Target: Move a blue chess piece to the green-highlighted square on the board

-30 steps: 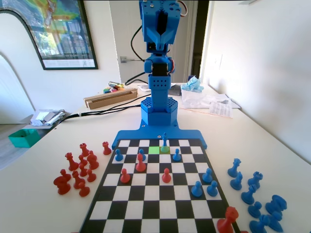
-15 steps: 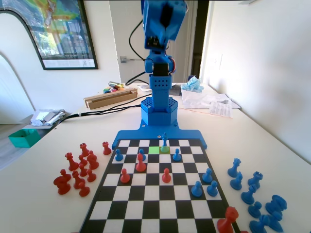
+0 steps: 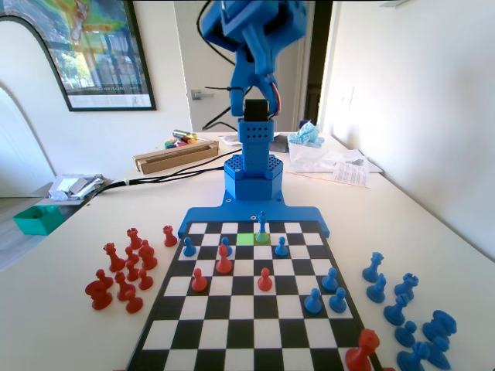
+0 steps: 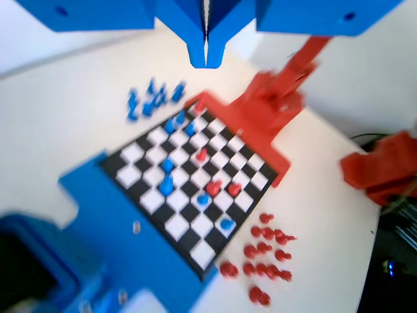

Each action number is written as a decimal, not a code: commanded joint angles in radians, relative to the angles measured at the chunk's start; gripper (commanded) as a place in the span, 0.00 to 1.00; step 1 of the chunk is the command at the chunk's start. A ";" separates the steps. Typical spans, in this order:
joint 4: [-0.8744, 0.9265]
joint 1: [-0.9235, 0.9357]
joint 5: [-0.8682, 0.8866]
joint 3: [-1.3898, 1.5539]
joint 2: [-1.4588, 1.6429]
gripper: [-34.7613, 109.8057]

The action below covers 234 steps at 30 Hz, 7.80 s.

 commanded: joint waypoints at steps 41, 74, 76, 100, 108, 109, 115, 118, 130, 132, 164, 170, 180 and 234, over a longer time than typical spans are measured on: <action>-0.661 -0.015 -0.222 0.572 -0.497 0.35; -0.962 -0.051 -0.198 0.730 -0.600 0.34; -0.969 -0.054 -0.196 0.735 -0.600 0.33; -1.034 -0.051 -0.183 0.772 -0.597 0.25; -0.870 -0.025 -0.170 0.681 -0.561 0.25; -0.857 -0.020 -0.175 0.681 -0.554 0.25; -0.847 0.038 -0.225 0.718 -0.511 0.25; -0.850 0.074 -0.247 0.730 -0.506 0.25; -0.907 0.169 -0.281 0.749 -0.535 0.25; -0.933 0.163 -0.268 0.755 -0.554 0.25; -0.934 0.132 -0.219 0.716 -0.574 0.34; -0.618 0.132 -0.212 0.506 -0.520 0.34; -0.221 0.155 -0.153 0.187 -0.341 0.31; -0.166 0.054 0.591 0.379 0.644 0.25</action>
